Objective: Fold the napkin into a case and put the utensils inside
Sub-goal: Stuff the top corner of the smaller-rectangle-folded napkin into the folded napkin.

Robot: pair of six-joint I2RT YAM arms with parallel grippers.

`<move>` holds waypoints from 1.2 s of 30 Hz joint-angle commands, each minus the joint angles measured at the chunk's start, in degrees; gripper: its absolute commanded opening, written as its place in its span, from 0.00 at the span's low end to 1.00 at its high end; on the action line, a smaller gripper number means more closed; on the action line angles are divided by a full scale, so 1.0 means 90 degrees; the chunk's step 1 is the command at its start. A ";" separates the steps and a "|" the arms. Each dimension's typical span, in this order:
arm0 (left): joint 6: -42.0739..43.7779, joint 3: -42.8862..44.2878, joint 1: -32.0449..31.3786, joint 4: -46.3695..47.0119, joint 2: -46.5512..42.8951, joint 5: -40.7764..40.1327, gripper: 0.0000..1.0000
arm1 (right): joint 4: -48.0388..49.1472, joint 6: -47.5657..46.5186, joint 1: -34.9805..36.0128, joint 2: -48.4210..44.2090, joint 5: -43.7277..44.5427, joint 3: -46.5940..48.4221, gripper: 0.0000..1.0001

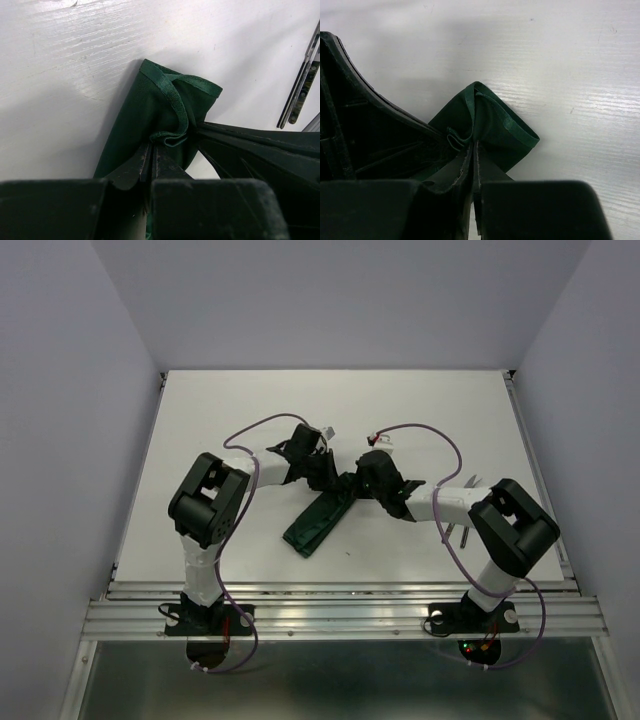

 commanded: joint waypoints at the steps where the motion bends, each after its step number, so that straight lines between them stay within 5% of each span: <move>1: 0.0156 0.0264 -0.0035 -0.0146 0.0044 -0.0069 0.00 | 0.0216 0.0009 0.0059 -0.0220 0.0096 0.0007 0.09; 32: 0.0380 0.0792 -0.0494 -0.0586 0.0035 -0.0079 0.00 | 0.0294 0.0078 0.0059 -0.0250 -0.0148 -0.0080 0.08; 36: 0.0458 0.0724 -0.0494 -0.0663 -0.0150 -0.0059 0.15 | 0.0284 0.0068 0.0059 -0.0308 -0.0080 -0.0149 0.08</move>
